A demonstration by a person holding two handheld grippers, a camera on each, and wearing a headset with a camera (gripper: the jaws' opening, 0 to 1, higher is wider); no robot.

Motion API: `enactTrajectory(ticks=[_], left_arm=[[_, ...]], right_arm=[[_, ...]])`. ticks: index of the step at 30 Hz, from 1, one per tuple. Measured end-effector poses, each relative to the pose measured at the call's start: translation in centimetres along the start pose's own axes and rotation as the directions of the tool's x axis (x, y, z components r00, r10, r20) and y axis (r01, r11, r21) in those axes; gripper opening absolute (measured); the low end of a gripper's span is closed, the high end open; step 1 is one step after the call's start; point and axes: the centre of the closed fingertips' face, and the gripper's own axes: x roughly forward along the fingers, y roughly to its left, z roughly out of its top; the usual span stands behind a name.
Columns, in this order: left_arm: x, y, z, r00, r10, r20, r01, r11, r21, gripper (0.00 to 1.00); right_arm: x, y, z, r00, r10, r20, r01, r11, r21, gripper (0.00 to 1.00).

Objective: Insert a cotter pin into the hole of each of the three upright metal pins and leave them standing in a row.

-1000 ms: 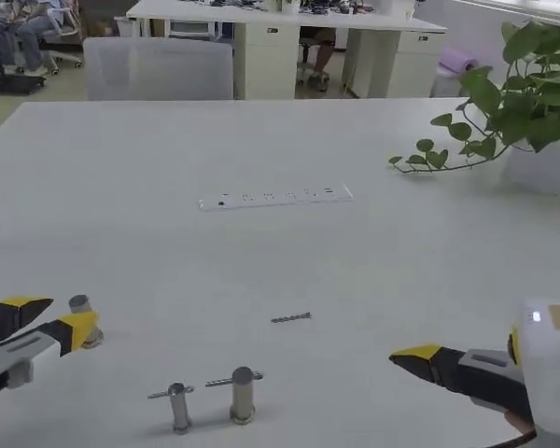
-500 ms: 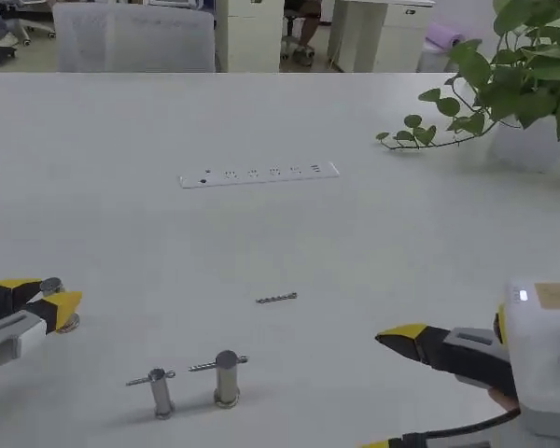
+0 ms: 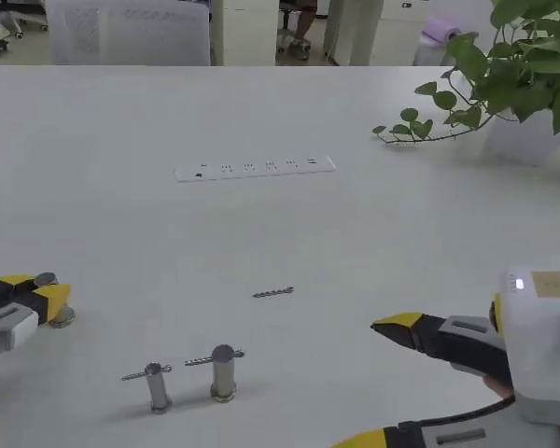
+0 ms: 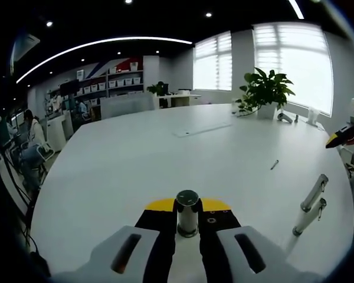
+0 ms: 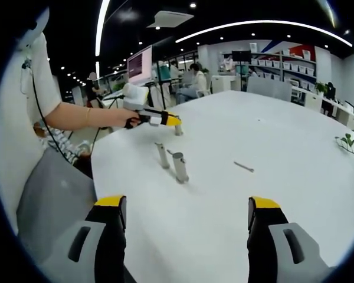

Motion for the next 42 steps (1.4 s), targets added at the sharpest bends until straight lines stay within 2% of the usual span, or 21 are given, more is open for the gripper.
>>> enactTrajectory(ticks=[15, 28, 35, 42], left_arm=[[-0.3, 0.0, -0.1, 1.0000, 0.003, 0.001, -0.003, 1.000, -0.001, 0.11], [-1.8, -0.3, -0.6, 0.9997, -0.008, -0.025, 0.008, 1.000, 0.019, 0.11], [-2.9, -1.3, -0.6, 0.9994, -0.026, -0.025, 0.026, 0.999, 0.026, 0.11], [-4.3, -2.2, -1.2, 0.9991, -0.034, -0.027, 0.034, 0.999, 0.018, 0.11]], right_arm=[[-0.1, 0.1, 0.0, 0.9999, -0.011, -0.012, 0.011, 1.000, -0.005, 0.86], [-0.4, 0.4, 0.0, 0.9997, -0.021, -0.014, 0.020, 1.000, -0.014, 0.86], [-0.5, 0.5, 0.0, 0.9996, -0.024, -0.015, 0.023, 1.000, -0.018, 0.86], [-0.6, 0.9, 0.0, 0.9996, -0.022, -0.019, 0.022, 0.999, -0.026, 0.86]])
